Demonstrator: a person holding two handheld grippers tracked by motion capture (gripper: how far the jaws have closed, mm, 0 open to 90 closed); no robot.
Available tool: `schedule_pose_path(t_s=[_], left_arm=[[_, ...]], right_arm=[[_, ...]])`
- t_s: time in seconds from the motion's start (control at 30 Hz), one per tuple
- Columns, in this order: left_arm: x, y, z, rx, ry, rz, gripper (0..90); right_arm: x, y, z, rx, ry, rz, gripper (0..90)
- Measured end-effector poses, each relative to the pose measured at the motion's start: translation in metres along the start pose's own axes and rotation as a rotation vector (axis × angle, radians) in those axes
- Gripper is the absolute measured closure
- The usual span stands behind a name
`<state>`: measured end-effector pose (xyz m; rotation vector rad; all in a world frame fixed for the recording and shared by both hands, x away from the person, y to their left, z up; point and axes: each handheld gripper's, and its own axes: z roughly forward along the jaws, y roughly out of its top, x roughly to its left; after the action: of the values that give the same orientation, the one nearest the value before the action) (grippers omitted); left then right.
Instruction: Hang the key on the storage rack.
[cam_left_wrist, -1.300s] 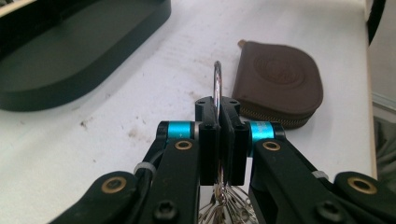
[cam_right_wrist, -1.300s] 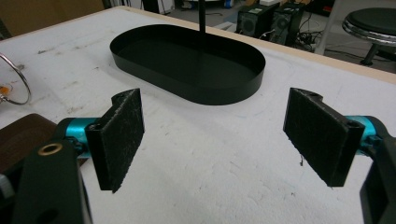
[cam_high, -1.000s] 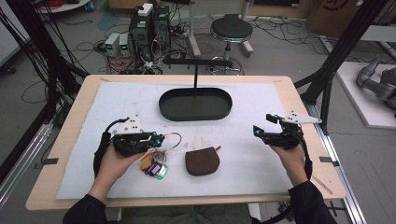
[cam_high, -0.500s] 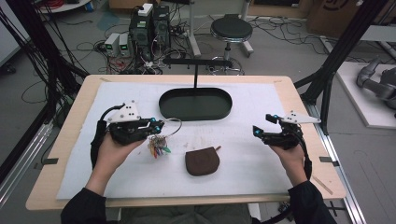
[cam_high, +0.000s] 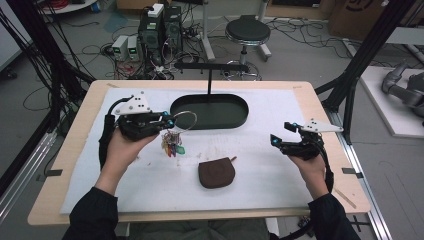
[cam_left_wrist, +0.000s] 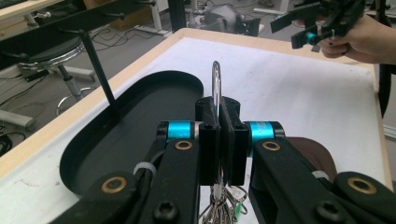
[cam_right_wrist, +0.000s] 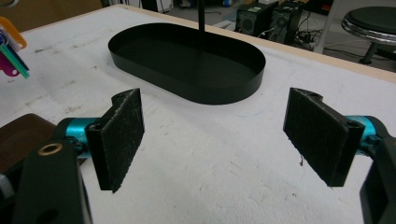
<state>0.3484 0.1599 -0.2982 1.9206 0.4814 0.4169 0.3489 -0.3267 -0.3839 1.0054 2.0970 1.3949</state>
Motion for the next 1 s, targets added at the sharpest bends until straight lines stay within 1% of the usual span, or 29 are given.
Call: schedule_pose_path(t_s=[0.03, 0.07, 0.1, 0.13, 0.2, 0.27, 0.3, 0.33, 0.4, 0.47, 0.5, 0.6, 0.67, 0.8, 0.9, 0.93, 1.0], left_arm=[[0.0, 0.0, 0.0, 0.0, 0.0, 0.0, 86.3], [0.004, 0.004, 0.002, -0.002, 0.004, 0.001, 86.3], [0.004, 0.004, 0.002, -0.002, 0.004, 0.001, 86.3], [0.007, 0.007, 0.004, -0.005, 0.007, 0.0, 86.3], [0.009, 0.009, 0.005, -0.008, 0.01, 0.001, 86.3], [0.012, 0.013, 0.008, -0.008, 0.018, 0.002, 86.4], [0.016, 0.016, 0.01, -0.011, 0.031, -0.001, 86.4], [0.016, 0.016, 0.01, -0.011, 0.031, -0.001, 86.4], [0.021, 0.021, 0.014, -0.004, 0.044, -0.003, 86.4], [0.023, 0.022, 0.015, -0.004, 0.047, -0.004, 86.4], [0.027, 0.025, 0.018, -0.005, 0.056, -0.008, 86.4], [0.03, 0.027, 0.021, -0.012, 0.067, -0.011, 86.4], [0.037, 0.028, 0.026, -0.008, 0.079, -0.021, 86.4], [0.043, 0.029, 0.029, -0.007, 0.092, -0.023, 86.4], [0.05, 0.029, 0.032, -0.011, 0.105, -0.031, 86.4], [0.054, 0.03, 0.035, -0.008, 0.114, -0.032, 86.4], [0.056, 0.03, 0.036, -0.011, 0.117, -0.034, 86.4]], right_arm=[[0.0, 0.0, 0.0, 0.0, 0.0, 0.0, 20.8], [0.0, 0.0, 0.0, 0.001, 0.001, 0.0, 20.8], [0.0, 0.0, 0.0, 0.001, 0.001, 0.0, 20.8], [0.0, 0.0, 0.0, 0.002, 0.001, 0.001, 20.8], [0.0, 0.0, 0.0, 0.003, -0.001, 0.003, 20.8], [-0.001, 0.0, 0.0, 0.002, -0.001, 0.005, 20.8], [-0.001, 0.0, 0.0, 0.002, -0.001, 0.005, 20.8], [-0.001, 0.0, 0.0, 0.002, -0.001, 0.006, 20.8], [-0.001, 0.0, 0.0, 0.003, -0.001, 0.005, 20.8], [-0.001, 0.0, 0.001, 0.003, -0.001, 0.003, 20.8], [-0.001, 0.0, 0.001, 0.004, -0.001, 0.005, 20.8], [0.0, 0.0, 0.001, 0.002, 0.002, 0.001, 20.8], [0.0, 0.0, 0.001, 0.003, 0.002, 0.002, 20.8], [-0.001, 0.0, 0.001, 0.004, 0.001, 0.001, 20.8], [-0.001, 0.0, 0.002, 0.004, 0.001, 0.002, 20.8], [-0.001, -0.001, 0.002, 0.005, 0.002, 0.001, 20.8], [-0.001, -0.001, 0.002, 0.008, 0.003, 0.005, 20.8]])
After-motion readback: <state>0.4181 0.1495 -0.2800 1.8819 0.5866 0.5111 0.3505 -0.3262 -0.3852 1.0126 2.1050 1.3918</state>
